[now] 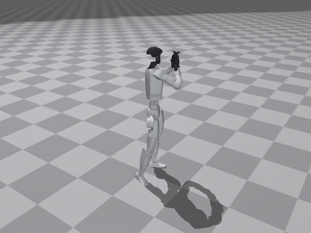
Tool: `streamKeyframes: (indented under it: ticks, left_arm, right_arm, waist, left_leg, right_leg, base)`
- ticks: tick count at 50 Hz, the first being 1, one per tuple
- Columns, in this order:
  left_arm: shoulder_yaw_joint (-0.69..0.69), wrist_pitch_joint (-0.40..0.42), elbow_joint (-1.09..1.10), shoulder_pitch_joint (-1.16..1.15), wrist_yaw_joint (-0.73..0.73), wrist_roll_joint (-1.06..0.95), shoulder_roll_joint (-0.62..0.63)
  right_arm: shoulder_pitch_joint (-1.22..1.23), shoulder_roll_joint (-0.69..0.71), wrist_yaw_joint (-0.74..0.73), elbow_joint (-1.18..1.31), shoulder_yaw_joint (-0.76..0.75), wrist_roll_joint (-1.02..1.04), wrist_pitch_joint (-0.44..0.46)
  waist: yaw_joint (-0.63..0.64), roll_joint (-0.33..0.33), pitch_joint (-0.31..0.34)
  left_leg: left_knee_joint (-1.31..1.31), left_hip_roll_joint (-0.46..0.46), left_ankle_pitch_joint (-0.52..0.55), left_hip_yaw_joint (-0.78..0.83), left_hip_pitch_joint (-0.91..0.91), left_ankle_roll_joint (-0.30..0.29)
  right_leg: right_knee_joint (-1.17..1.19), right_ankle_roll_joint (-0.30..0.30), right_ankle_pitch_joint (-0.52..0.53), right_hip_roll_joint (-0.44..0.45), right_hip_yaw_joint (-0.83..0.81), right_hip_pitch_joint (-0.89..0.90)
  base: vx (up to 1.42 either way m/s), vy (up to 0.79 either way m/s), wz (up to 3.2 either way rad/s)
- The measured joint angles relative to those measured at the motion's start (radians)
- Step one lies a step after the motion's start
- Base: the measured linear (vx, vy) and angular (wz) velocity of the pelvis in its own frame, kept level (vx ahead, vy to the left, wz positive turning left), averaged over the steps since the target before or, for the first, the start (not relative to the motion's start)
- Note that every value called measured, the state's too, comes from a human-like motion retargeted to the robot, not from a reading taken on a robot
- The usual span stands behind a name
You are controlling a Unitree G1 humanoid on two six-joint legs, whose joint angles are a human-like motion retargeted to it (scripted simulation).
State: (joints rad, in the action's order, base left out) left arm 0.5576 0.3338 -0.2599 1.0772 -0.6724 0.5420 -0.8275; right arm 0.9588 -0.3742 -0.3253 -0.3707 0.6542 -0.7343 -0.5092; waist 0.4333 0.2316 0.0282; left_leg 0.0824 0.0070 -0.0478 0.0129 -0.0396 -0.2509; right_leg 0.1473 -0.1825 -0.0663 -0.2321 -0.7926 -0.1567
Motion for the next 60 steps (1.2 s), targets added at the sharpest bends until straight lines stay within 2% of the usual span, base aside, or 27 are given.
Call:
streamKeyframes:
  ticks: [2, 5, 8, 10, 15, 17, 21, 23, 25, 28, 32, 35, 37, 40, 45, 48, 50, 55, 60]
  left_arm:
    - [-0.056, 0.016, -0.033, -0.041, 0.006, -0.019, -0.012]
    - [-0.075, -0.005, -0.047, -0.070, -0.052, -0.027, -0.049]
    - [0.009, -0.006, -0.002, -0.007, 0.035, -0.031, -0.070]
    - [0.048, 0.004, 0.026, 0.020, 0.029, -0.004, -0.043]
    - [-0.042, 0.048, -0.041, -0.045, 0.052, -0.020, -0.043]
    - [-0.065, 0.032, -0.056, -0.068, 0.028, -0.025, -0.059]
    - [0.006, 0.009, 0.018, -0.022, 0.085, -0.038, -0.057]
    - [0.054, -0.005, 0.074, 0.017, 0.066, -0.030, -0.041]
    - [0.053, -0.005, 0.091, 0.027, 0.048, -0.025, -0.023]
    - [-0.020, 0.012, 0.039, -0.010, 0.105, -0.066, -0.006]
    - [-0.044, -0.014, 0.019, -0.036, 0.050, -0.047, -0.023]
    - [0.033, -0.015, 0.093, 0.013, 0.085, -0.046, -0.039]
    - [0.062, -0.030, 0.130, 0.042, 0.041, -0.024, -0.041]
    - [0.024, -0.017, 0.104, 0.034, 0.036, -0.026, -0.042]
    - [-0.023, -0.053, 0.041, -0.002, -0.040, -0.028, -0.077]
    - [0.051, -0.046, 0.126, 0.039, 0.002, -0.062, -0.078]
    - [0.087, -0.065, 0.181, 0.070, -0.037, -0.052, -0.067]
    - [0.001, -0.018, 0.083, 0.020, 0.015, -0.083, -0.070]
    - [0.011, -0.045, 0.042, 0.042, -0.003, -0.050, -0.096]
  right_arm:
    - [-0.034, -0.007, 0.022, 0.023, -0.058, -0.043, -0.028]
    - [-0.052, -0.026, -0.073, 0.082, -0.080, -0.043, -0.063]
    - [0.006, -0.008, 0.001, 0.061, 0.007, -0.026, 0.004]
    - [0.022, -0.007, 0.032, 0.022, 0.046, -0.040, 0.000]
    - [-0.049, -0.018, 0.129, 0.034, -0.060, -0.107, -0.026]
    - [-0.063, -0.045, 0.086, 0.076, -0.091, -0.102, -0.037]
    - [-0.021, -0.035, 0.097, 0.075, -0.036, -0.077, 0.007]
    - [0.010, -0.006, 0.087, 0.039, -0.002, -0.040, 0.013]
    - [0.015, 0.012, 0.075, 0.036, -0.019, -0.003, 0.017]
    - [-0.018, -0.001, 0.159, 0.078, -0.078, -0.076, 0.047]
    - [-0.033, -0.049, 0.112, 0.133, -0.097, -0.089, 0.035]
    - [0.006, -0.027, 0.131, 0.069, -0.045, -0.082, 0.048]
    - [0.029, -0.006, 0.097, 0.047, -0.032, -0.028, 0.046]
    - [0.029, 0.003, 0.110, 0.078, -0.070, -0.006, 0.060]
    - [0.038, -0.043, 0.024, 0.176, -0.086, -0.027, 0.062]
    - [0.094, -0.019, 0.053, 0.128, -0.010, -0.054, 0.064]
    - [0.138, 0.001, 0.012, 0.097, 0.020, 0.000, 0.055]
    - [0.104, -0.048, 0.083, 0.154, -0.040, -0.032, 0.074]
    - [0.077, -0.085, 0.025, 0.201, -0.039, -0.058, 0.063]
  waist:
    - [0.011, 0.002, -0.003]
    - [0.013, 0.005, -0.018]
    - [0.002, 0.011, -0.014]
    - [0.008, 0.004, -0.026]
    - [0.001, -0.004, -0.032]
    - [-0.004, -0.009, -0.034]
    - [-0.023, -0.022, -0.039]
    - [-0.034, -0.028, -0.040]
    - [-0.043, -0.032, -0.038]
    - [-0.055, -0.039, -0.032]
    - [-0.069, -0.050, -0.029]
    - [-0.080, -0.060, -0.027]
    - [-0.083, -0.062, -0.026]
    - [-0.080, -0.067, -0.023]
    - [-0.067, -0.078, -0.017]
    - [-0.066, -0.083, -0.018]
    - [-0.065, -0.082, -0.018]
    - [-0.045, -0.080, -0.014]
    - [-0.036, -0.086, -0.013]
  left_leg:
    - [0.004, -0.001, 0.001, -0.011, 0.000, -0.006]
    - [0.005, -0.004, -0.001, -0.021, 0.004, -0.011]
    - [0.005, -0.008, -0.004, -0.023, 0.002, -0.009]
    - [0.005, -0.011, -0.006, -0.023, 0.004, -0.010]
    - [0.005, -0.021, -0.011, -0.011, 0.002, -0.011]
    - [0.005, -0.026, -0.012, -0.004, 0.001, -0.011]
    - [0.005, -0.028, -0.013, 0.011, 0.001, -0.011]
    - [0.005, -0.027, -0.014, 0.017, 0.001, -0.011]
    - [0.005, -0.027, -0.014, 0.023, 0.000, -0.011]
    - [0.005, -0.031, -0.015, 0.030, -0.003, -0.011]
    - [0.005, -0.033, -0.014, 0.040, -0.006, -0.011]
    - [0.005, -0.028, -0.014, 0.048, -0.009, -0.011]
    - [0.005, -0.028, -0.014, 0.052, -0.010, -0.007]
    - [0.005, -0.027, -0.015, 0.057, -0.014, -0.005]
    - [0.005, -0.025, -0.015, 0.059, -0.020, -0.007]
    - [0.005, -0.027, -0.014, 0.054, -0.020, -0.002]
    - [0.005, -0.028, -0.013, 0.049, -0.019, 0.001]
    - [0.005, -0.026, -0.013, 0.033, -0.019, -0.007]
    - [0.005, -0.024, -0.012, 0.025, -0.017, -0.010]
  right_leg:
    - [0.004, 0.001, 0.001, -0.002, -0.012, -0.003]
    - [0.008, 0.003, 0.005, -0.006, -0.023, -0.003]
    - [0.012, 0.005, 0.003, -0.012, -0.024, -0.005]
    - [0.011, 0.004, 0.005, -0.014, -0.023, -0.003]
    - [0.008, -0.004, 0.004, -0.024, -0.002, 0.004]
    - [0.008, -0.007, 0.002, -0.029, 0.010, 0.008]
    - [0.014, -0.007, -0.007, -0.034, 0.034, 0.021]
    - [0.019, -0.006, -0.012, -0.035, 0.046, 0.029]
    - [0.025, -0.004, -0.016, -0.037, 0.056, 0.034]
    - [0.032, -0.003, -0.019, -0.043, 0.069, 0.039]
    - [0.033, -0.002, -0.020, -0.044, 0.082, 0.042]
    - [0.034, -0.001, -0.023, -0.041, 0.092, 0.046]
    - [0.035, -0.002, -0.022, -0.042, 0.096, 0.047]
    - [0.038, -0.002, -0.022, -0.042, 0.102, 0.048]
    - [0.042, 0.000, -0.021, -0.042, 0.101, 0.044]
    - [0.045, -0.001, -0.023, -0.045, 0.095, 0.042]
    - [0.048, -0.001, -0.024, -0.047, 0.089, 0.040]
    - [0.046, 0.003, -0.024, -0.043, 0.070, 0.028]
    - [0.039, 0.005, -0.023, -0.039, 0.055, 0.019]
  base:
    - [0.03, 0.05, 0.35]
    - [0.02, 0.03, 0.16]
    - [0.00, 0.02, 0.01]
    - [0.00, 0.06, -0.04]
    - [-0.01, 0.07, -0.16]
    - [-0.03, 0.06, -0.22]
    - [-0.03, 0.03, -0.23]
    - [-0.04, 0.02, -0.22]
    - [-0.02, 0.01, -0.09]
    - [0.00, 0.00, 0.00]
    - [0.00, 0.00, 0.00]
    - [0.00, 0.00, 0.00]
    - [0.00, 0.00, 0.00]
    - [0.00, 0.00, 0.00]
    - [0.00, 0.00, 0.00]
    - [0.00, 0.00, 0.00]
    - [0.00, 0.00, 0.00]
    - [0.01, -0.02, 0.20]
    - [0.00, -0.01, 0.08]
